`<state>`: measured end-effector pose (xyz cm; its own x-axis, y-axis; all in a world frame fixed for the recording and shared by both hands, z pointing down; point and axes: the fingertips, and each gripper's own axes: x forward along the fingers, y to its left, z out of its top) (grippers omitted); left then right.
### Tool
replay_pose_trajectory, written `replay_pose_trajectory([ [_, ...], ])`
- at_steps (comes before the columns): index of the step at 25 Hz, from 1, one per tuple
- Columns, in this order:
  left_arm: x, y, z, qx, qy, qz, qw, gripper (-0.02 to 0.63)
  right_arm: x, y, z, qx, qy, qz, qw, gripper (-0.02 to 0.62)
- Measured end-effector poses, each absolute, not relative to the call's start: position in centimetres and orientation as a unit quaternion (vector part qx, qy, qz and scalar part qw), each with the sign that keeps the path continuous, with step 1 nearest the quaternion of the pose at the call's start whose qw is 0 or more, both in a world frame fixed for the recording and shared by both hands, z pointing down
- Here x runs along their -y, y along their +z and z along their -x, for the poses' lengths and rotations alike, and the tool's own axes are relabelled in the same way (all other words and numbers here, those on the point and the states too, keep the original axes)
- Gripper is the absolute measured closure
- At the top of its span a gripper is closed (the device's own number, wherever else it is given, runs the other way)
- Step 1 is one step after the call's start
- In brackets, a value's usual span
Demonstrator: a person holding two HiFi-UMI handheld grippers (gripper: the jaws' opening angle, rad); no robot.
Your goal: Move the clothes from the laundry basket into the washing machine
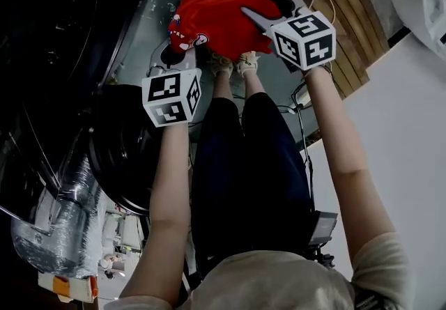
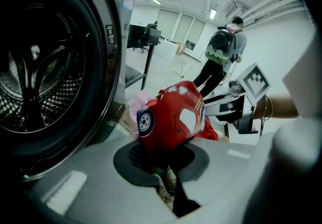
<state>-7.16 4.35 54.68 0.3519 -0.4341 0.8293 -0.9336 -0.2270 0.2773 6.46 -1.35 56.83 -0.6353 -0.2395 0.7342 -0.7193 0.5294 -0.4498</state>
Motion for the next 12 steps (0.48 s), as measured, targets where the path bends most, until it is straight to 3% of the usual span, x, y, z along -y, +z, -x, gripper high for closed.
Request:
replay_pose_trajectory([
  [3, -4.0, 55.5, 8.7, 0.492, 0.311, -0.703, 0.409, 0.571, 1.7, 61.1, -6.9, 0.803, 0.403, -0.278, 0.339, 0.327],
  [10, -4.4, 56.8, 10.2, 0.498, 0.320, -0.690, 0.417, 0.571, -0.4, 65.2, -4.0, 0.797, 0.460, -0.203, 0.336, 0.328],
  [12, -4.7, 56.9, 10.2, 0.499, 0.319, -0.687, 0.421, 0.571, -1.3, 65.6, -3.3, 0.801, 0.450, -0.187, 0.348, 0.350],
])
